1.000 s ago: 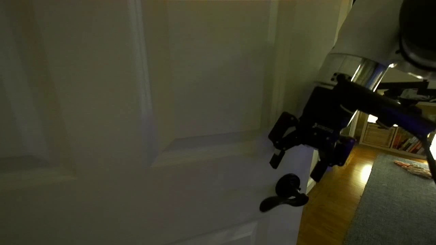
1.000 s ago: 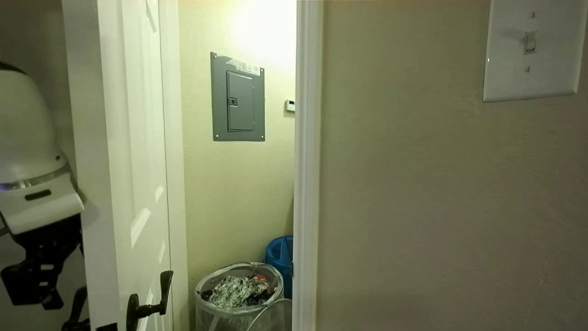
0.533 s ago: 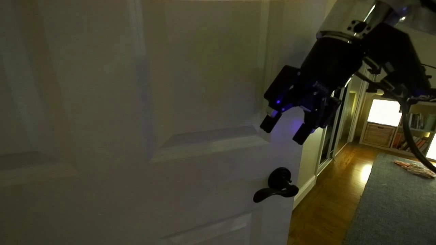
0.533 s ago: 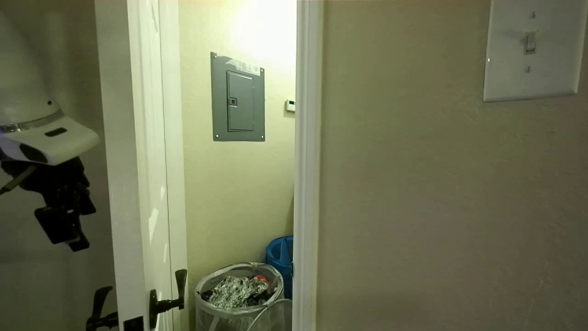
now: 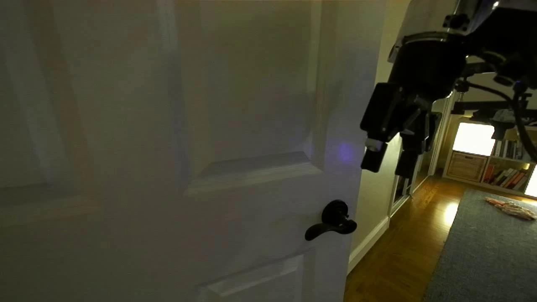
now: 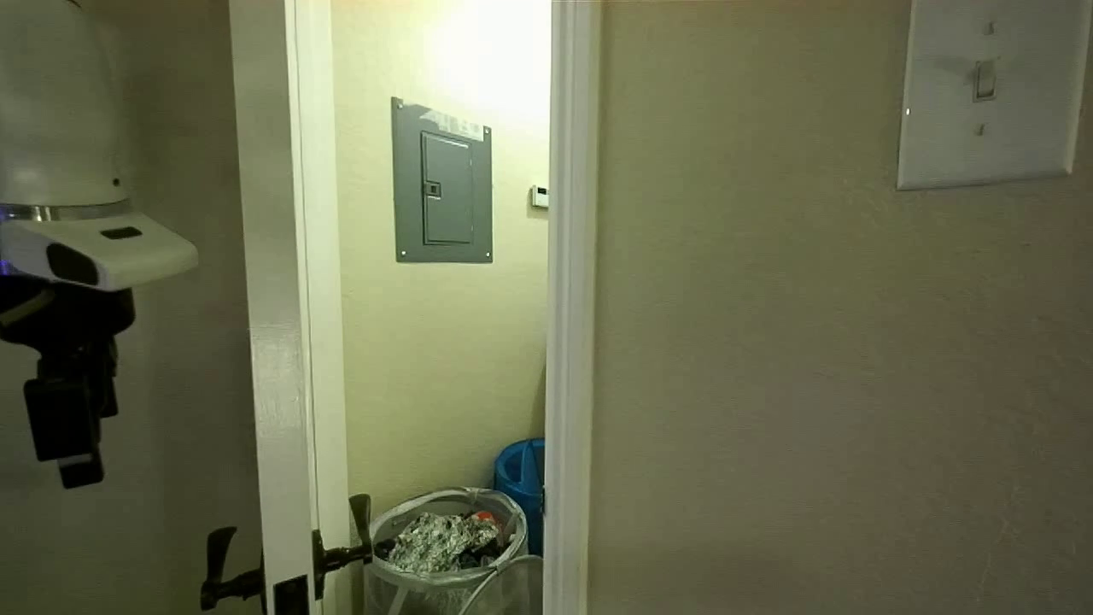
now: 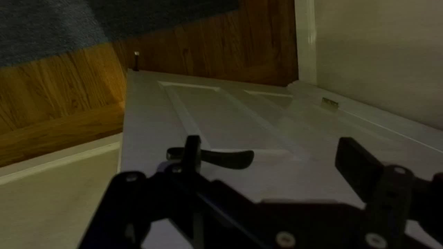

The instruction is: Open the door

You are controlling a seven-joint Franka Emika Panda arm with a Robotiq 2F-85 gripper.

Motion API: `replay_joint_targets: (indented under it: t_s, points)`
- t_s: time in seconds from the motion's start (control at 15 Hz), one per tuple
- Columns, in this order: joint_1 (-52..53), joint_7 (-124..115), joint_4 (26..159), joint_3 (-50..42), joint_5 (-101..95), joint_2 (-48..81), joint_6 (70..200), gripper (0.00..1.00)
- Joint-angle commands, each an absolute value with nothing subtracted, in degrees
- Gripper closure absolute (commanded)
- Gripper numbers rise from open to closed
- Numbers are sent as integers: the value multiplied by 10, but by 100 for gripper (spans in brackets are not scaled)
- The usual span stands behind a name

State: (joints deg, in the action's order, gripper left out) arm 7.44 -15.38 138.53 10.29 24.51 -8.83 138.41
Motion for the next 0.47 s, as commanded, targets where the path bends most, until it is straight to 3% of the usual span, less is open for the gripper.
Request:
replay_joint_targets:
  t_s: [0.0,0.4]
  points:
    - [70,-182,1383,91,197,-116,1294,0]
    - [74,-172,1375,88,187,-99,1279,0]
